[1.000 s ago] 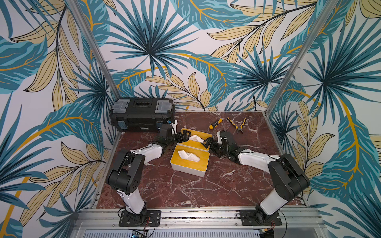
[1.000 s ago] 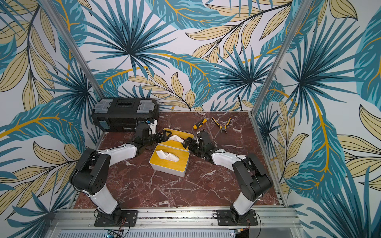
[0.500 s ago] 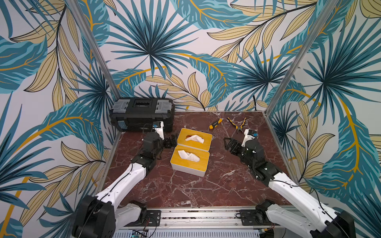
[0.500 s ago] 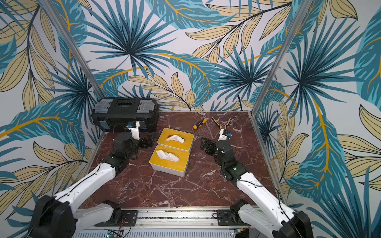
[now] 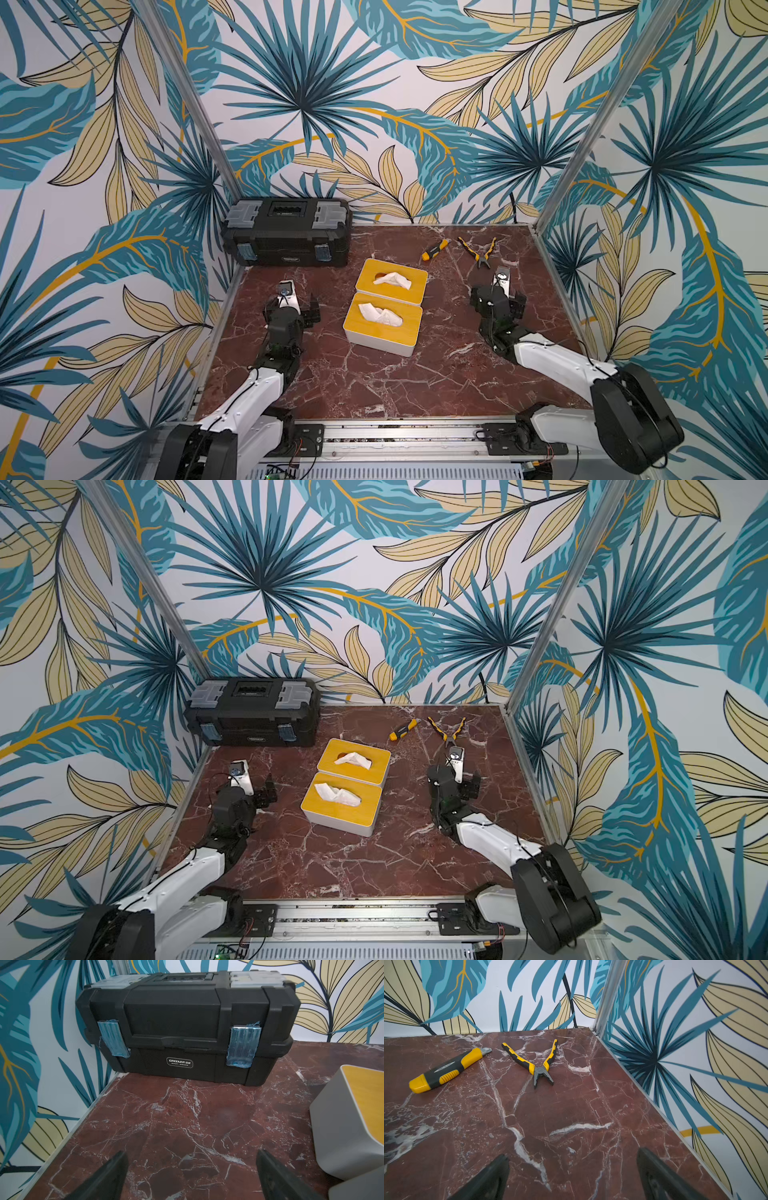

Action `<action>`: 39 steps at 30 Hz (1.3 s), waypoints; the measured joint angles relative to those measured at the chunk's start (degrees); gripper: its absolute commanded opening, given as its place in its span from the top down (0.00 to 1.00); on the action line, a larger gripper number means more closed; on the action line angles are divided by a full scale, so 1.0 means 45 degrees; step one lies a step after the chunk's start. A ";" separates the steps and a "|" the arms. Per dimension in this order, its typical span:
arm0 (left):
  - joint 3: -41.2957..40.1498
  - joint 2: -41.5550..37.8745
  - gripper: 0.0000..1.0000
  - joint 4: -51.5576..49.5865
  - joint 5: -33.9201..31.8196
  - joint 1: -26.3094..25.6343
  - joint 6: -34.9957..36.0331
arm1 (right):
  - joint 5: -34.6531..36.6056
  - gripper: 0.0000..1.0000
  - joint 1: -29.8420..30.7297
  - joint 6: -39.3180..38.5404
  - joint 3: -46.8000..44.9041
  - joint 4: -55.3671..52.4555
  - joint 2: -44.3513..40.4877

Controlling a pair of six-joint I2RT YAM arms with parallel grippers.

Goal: Put the tissue paper into the tissue box
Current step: Reset both arms

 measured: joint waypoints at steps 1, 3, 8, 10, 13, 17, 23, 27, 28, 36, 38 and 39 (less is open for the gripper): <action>-0.0049 0.0461 0.00 0.0505 0.0005 0.0029 0.0092 | -0.0005 0.01 -0.0010 -0.0471 0.0044 0.0685 0.0471; -0.0049 0.1248 0.00 0.1287 0.0087 0.0083 0.0296 | -0.0359 0.01 -0.0102 -0.1151 0.0087 0.1491 0.0996; -0.0039 0.2516 0.00 0.2900 0.0389 0.0160 0.0714 | -0.2055 0.01 -0.0889 -0.1885 0.0010 0.3793 0.1370; -0.0034 0.2793 0.00 0.3225 0.0549 0.0185 0.0894 | -0.2569 0.01 -0.1190 -0.1914 -0.0015 0.4245 0.1389; -0.0024 0.3249 0.00 0.3798 0.0801 0.0219 0.1214 | -0.3181 0.01 -0.1326 -0.1904 -0.0102 0.4114 0.1049; 0.0005 0.4459 0.00 0.4945 0.1122 0.0321 0.1486 | -0.3594 0.01 -0.1360 -0.1987 -0.0631 0.3580 -0.0525; 0.0520 0.6023 0.00 0.5285 0.1438 0.0374 0.1647 | -0.4090 0.01 -0.2132 -0.2205 -0.2137 0.4371 -0.1039; 0.0724 0.6023 0.00 0.5314 0.1481 0.0384 0.1705 | -0.4653 0.01 -0.2521 -0.2317 -0.3167 0.6086 0.0738; 0.0792 0.6023 0.00 0.5255 0.1438 0.0384 0.1700 | -0.4867 0.01 -0.2560 -0.2390 -0.3249 0.6397 0.1195; 0.1311 0.6033 0.00 0.5003 0.0840 0.0389 0.1540 | -0.7291 0.00 -0.4051 -0.2035 -0.2016 0.6159 0.2176; 0.1307 0.6033 0.00 0.4964 0.0801 0.0389 0.1535 | -0.7431 0.00 -0.4182 -0.1860 -0.1919 0.6091 0.2171; 0.1307 0.6033 0.00 0.4954 0.0797 0.0389 0.1535 | -0.7490 0.00 -0.4197 -0.1812 -0.1919 0.6057 0.2171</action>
